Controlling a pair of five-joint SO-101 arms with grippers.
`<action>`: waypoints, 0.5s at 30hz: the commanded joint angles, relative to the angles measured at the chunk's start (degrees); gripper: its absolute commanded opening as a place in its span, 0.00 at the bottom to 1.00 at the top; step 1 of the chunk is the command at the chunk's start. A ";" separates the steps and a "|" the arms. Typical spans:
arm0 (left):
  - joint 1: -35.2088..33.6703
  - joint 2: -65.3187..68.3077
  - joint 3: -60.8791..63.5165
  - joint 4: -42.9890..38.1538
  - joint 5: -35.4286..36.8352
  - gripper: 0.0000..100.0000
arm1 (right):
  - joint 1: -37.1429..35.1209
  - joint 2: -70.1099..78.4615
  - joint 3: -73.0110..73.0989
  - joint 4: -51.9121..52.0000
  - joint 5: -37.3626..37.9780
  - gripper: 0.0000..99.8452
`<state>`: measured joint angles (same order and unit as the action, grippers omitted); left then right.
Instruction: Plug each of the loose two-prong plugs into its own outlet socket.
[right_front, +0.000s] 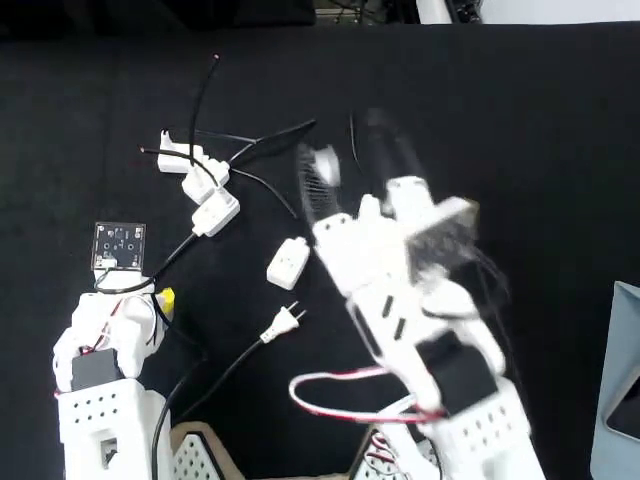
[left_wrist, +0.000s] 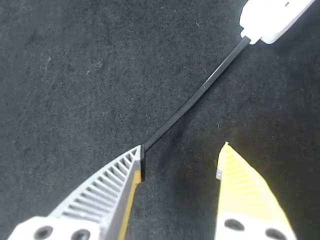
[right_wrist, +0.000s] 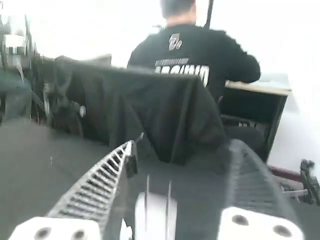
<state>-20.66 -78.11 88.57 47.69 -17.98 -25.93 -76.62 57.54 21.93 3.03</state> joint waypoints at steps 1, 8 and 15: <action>-0.22 -0.62 -0.31 0.44 -0.79 0.24 | 1.05 -4.53 -0.40 3.96 -1.23 0.32; -0.22 -0.62 -0.31 0.44 -0.79 0.24 | 1.67 -4.79 -0.57 8.62 -0.97 0.32; -0.22 -0.62 -0.31 0.44 -0.88 0.24 | 8.18 2.86 -2.42 22.77 -1.14 0.32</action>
<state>-20.66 -78.11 88.57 47.69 -17.98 -21.10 -78.29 57.45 38.81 2.24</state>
